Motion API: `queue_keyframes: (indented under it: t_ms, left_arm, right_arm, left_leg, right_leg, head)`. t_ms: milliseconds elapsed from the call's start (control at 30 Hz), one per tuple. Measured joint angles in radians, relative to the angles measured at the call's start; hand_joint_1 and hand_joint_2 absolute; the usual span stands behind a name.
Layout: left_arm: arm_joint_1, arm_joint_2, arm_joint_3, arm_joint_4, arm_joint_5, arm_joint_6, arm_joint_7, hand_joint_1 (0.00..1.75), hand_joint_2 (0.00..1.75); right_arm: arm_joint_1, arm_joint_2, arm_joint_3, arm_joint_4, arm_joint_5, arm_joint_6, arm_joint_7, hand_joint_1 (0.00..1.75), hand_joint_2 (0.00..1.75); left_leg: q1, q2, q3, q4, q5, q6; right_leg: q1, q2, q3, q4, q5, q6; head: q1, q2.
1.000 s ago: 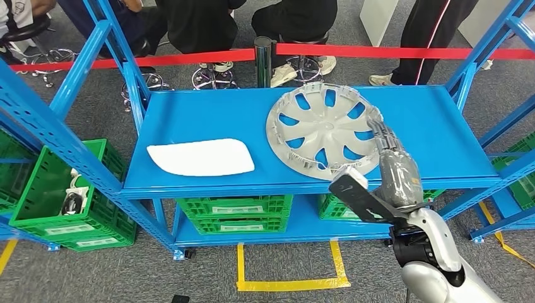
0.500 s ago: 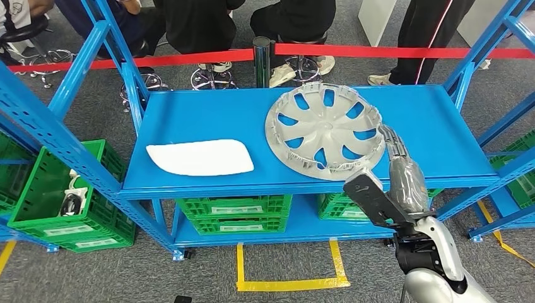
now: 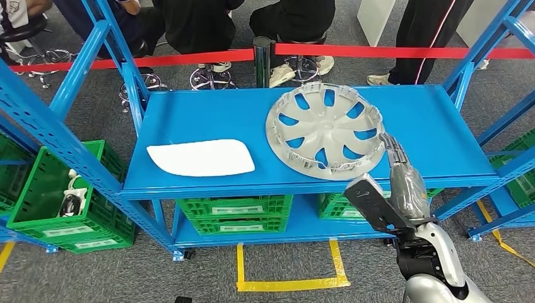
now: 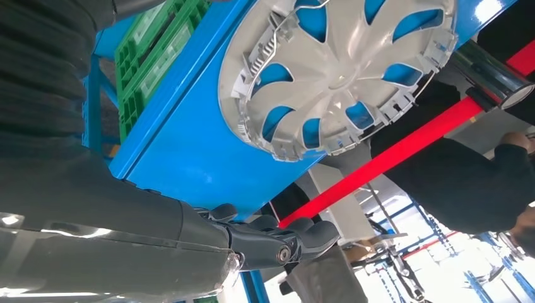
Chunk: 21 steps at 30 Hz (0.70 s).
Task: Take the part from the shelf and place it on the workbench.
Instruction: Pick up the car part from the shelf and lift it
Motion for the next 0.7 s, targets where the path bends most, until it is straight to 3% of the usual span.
queue_keyframes:
  t_ms: [133,200,233,300,333,367,400,467,500,567,700]
  left_arm:
    - [-0.001,0.0,-0.002,0.001,-0.001,0.0,0.005,0.0,0.0]
    - [-0.001,-0.002,-0.003,0.002,-0.002,-0.001,0.006,0.0,0.0]
    - [-0.001,-0.004,-0.003,0.002,-0.002,-0.003,0.006,0.0,0.0]
    - [-0.001,-0.005,-0.003,0.003,-0.003,-0.007,0.007,0.0,0.0]
    - [0.0,-0.005,-0.003,0.004,-0.003,-0.008,0.008,0.0,0.0]
    - [0.0,-0.005,-0.003,0.004,-0.004,-0.009,0.009,0.0,0.0]
    - [0.001,-0.006,-0.003,0.005,-0.004,-0.01,0.009,0.0,0.0]
    - [0.001,-0.006,-0.004,0.005,-0.006,-0.01,0.011,0.0,0.0]
    - [-0.001,-0.006,-0.006,0.005,-0.007,-0.01,0.011,0.0,0.0]
    - [-0.004,-0.007,-0.011,0.005,-0.009,-0.01,0.013,0.0,0.0]
    - [-0.004,-0.008,-0.017,0.005,-0.01,-0.01,0.014,0.0,0.0]
  right_arm:
    - [0.004,-0.001,-0.001,-0.001,0.0,0.0,0.0,0.0,1.75]
    - [0.004,-0.003,-0.003,-0.004,0.0,-0.001,0.0,0.0,1.75]
    - [0.004,-0.004,-0.003,-0.006,0.0,-0.001,0.0,0.0,1.75]
    - [0.008,-0.004,-0.003,-0.007,0.0,-0.001,0.0,0.0,1.75]
    - [0.012,-0.004,-0.003,-0.007,-0.001,-0.001,0.0,0.0,1.75]
    - [0.015,-0.004,-0.003,-0.007,-0.001,-0.001,0.0,0.0,1.75]
    - [0.016,-0.003,-0.003,-0.007,-0.001,-0.001,0.0,0.0,1.75]
    - [0.017,-0.003,-0.003,-0.007,-0.001,-0.001,0.0,0.0,1.75]
    - [0.018,-0.003,-0.002,-0.007,-0.001,-0.001,0.0,0.0,1.75]
    - [0.02,-0.003,-0.002,-0.008,0.0,-0.001,0.001,0.0,1.75]
    - [0.022,-0.004,-0.003,-0.008,0.0,-0.002,0.001,0.0,1.75]
  left_leg:
    - [0.0,0.001,0.005,-0.006,-0.002,0.014]
    - [0.007,0.004,0.019,-0.021,0.0,0.023]
    - [0.01,0.006,0.027,-0.027,-0.001,0.026]
    - [0.009,0.011,0.037,-0.028,-0.008,0.029]
    - [0.008,0.014,0.043,-0.028,-0.014,0.029]
    - [0.008,0.016,0.05,-0.028,-0.02,0.027]
    - [0.008,0.017,0.06,-0.027,-0.027,0.025]
    - [0.009,0.017,0.081,-0.028,-0.043,0.018]
    - [0.008,0.016,0.087,-0.027,-0.05,0.013]
    - [0.008,0.014,0.086,-0.027,-0.058,0.004]
    - [0.01,0.009,0.085,-0.033,-0.061,-0.008]
  right_leg:
    - [-0.003,0.0,0.006,-0.008,-0.003,0.013]
    - [-0.002,-0.007,-0.004,0.021,-0.021,0.019]
    - [-0.002,-0.011,-0.026,0.067,-0.043,0.021]
    - [-0.002,-0.017,-0.103,0.203,-0.094,0.026]
    - [-0.003,-0.019,-0.138,0.257,-0.104,0.028]
    - [-0.003,-0.02,-0.158,0.278,-0.093,0.029]
    - [-0.003,-0.02,-0.158,0.256,-0.058,0.029]
    - [-0.003,-0.017,-0.118,0.138,0.032,0.024]
    - [-0.002,-0.014,-0.096,0.082,0.061,0.02]
    - [0.002,-0.012,-0.074,0.031,0.063,0.009]
    - [0.007,-0.017,-0.071,0.022,0.051,-0.005]
  head:
    - [-0.003,0.0]
    - [0.001,0.0]
    - [0.005,0.0]
    - [0.01,0.0]
    - [0.01,0.0]
    - [0.01,0.0]
    - [0.011,0.0]
    - [0.011,0.0]
    - [0.01,0.0]
    - [0.008,0.0]
    - [0.006,0.0]
